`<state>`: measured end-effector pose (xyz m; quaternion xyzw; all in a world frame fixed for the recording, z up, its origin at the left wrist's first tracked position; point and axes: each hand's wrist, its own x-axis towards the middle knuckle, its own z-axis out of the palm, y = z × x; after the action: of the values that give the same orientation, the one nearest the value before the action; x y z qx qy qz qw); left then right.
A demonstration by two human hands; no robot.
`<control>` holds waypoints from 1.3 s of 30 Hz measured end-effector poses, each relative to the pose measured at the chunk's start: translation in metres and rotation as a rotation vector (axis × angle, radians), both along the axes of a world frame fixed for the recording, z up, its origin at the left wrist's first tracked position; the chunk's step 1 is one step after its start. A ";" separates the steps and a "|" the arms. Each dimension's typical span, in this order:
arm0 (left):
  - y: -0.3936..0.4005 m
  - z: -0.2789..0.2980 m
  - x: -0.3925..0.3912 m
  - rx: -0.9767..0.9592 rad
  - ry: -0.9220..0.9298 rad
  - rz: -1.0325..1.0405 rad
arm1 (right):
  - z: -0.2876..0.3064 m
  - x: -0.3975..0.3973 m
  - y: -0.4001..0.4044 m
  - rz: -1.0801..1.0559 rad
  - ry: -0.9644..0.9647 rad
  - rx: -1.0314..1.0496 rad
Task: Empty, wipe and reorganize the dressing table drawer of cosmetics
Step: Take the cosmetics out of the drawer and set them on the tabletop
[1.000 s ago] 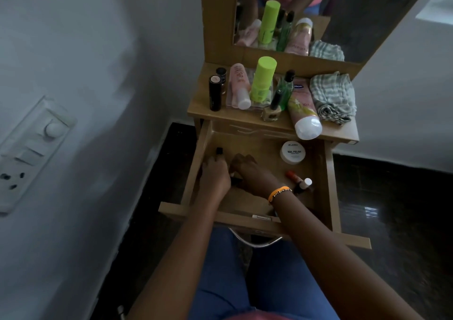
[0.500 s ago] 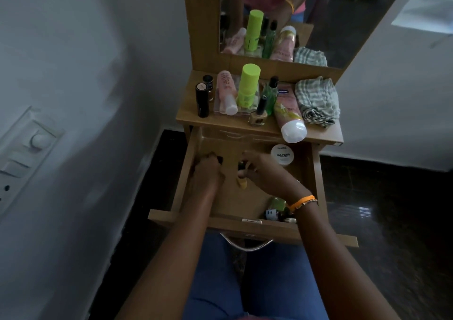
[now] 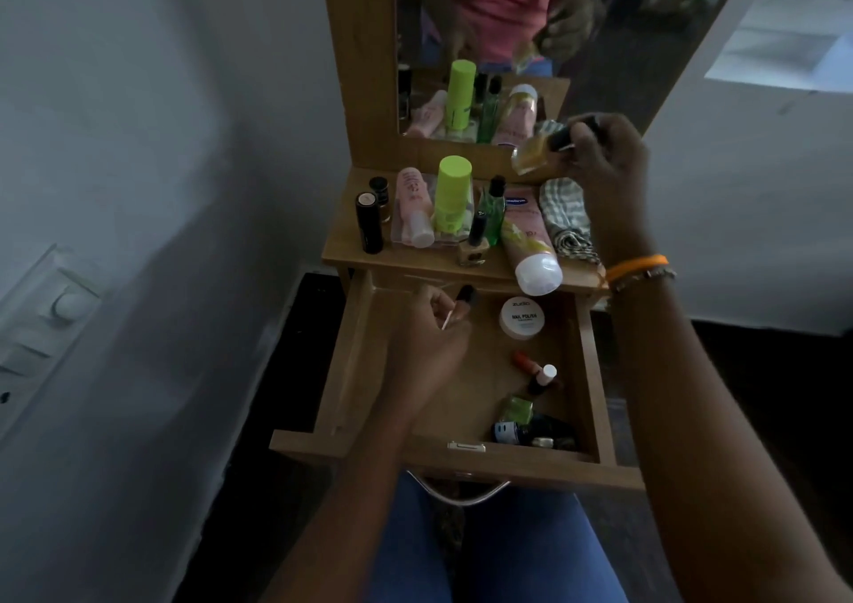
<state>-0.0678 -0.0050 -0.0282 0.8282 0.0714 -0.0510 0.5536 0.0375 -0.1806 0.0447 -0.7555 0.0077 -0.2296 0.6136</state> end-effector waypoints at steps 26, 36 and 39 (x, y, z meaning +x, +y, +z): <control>-0.003 0.026 0.015 -0.153 -0.221 0.060 | 0.005 0.030 0.012 0.069 0.083 -0.528; -0.011 0.036 0.022 -0.310 -0.306 0.050 | 0.003 -0.034 0.003 0.525 0.207 -0.502; -0.016 0.034 0.020 -0.290 -0.311 0.021 | -0.001 -0.034 -0.009 0.467 0.222 -0.388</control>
<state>-0.0481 -0.0207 0.0061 0.7369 -0.0145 0.0736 0.6718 0.0033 -0.1896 0.0433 -0.8602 -0.1429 0.0038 0.4895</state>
